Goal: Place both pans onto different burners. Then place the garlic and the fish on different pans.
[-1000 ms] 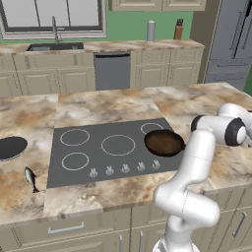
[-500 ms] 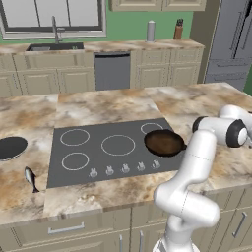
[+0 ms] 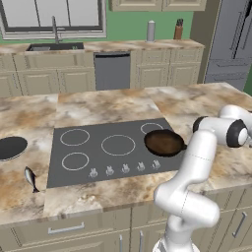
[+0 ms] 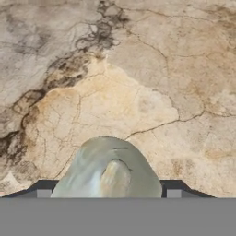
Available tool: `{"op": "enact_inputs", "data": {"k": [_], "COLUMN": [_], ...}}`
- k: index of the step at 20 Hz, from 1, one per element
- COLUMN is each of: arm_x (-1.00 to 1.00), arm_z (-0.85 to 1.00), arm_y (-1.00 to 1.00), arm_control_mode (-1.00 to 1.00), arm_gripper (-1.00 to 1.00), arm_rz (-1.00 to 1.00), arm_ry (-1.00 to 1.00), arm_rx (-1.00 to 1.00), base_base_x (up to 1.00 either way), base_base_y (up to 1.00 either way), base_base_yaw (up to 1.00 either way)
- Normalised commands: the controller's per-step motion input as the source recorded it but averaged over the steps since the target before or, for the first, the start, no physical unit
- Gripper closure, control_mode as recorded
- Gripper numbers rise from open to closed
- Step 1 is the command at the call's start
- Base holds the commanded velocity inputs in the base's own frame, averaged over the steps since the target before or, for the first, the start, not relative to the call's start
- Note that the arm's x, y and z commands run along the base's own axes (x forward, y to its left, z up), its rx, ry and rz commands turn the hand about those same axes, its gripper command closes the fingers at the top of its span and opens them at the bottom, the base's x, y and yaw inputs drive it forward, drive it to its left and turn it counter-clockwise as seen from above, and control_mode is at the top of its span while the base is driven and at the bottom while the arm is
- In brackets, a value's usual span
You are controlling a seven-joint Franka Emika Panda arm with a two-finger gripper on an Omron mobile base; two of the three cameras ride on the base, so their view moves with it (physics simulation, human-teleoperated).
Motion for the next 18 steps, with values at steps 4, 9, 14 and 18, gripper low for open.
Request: {"op": "enact_inputs", "data": {"k": [4,9,14,18], "arm_x": [-0.09,-0.18,-0.18,-0.28], "arm_z": [0.15,0.32,0.23,0.33], "arm_y": [0.05,0.34,0.52,0.59], "arm_control_mode": [-1.00,-1.00,-1.00,-1.00], "arm_gripper": [1.00,1.00,1.00,1.00], "arm_rz": [0.00,0.00,0.00,0.00], "arm_ry": [-0.12,-0.09,-0.09,-0.07], "arm_rx": [-0.02,-0.01,-0.01,-0.04], "base_base_x": [0.00,0.00,0.00,0.00], "base_base_y": [0.00,0.00,0.00,0.00], "base_base_yaw": [0.00,0.00,0.00,0.00]}}
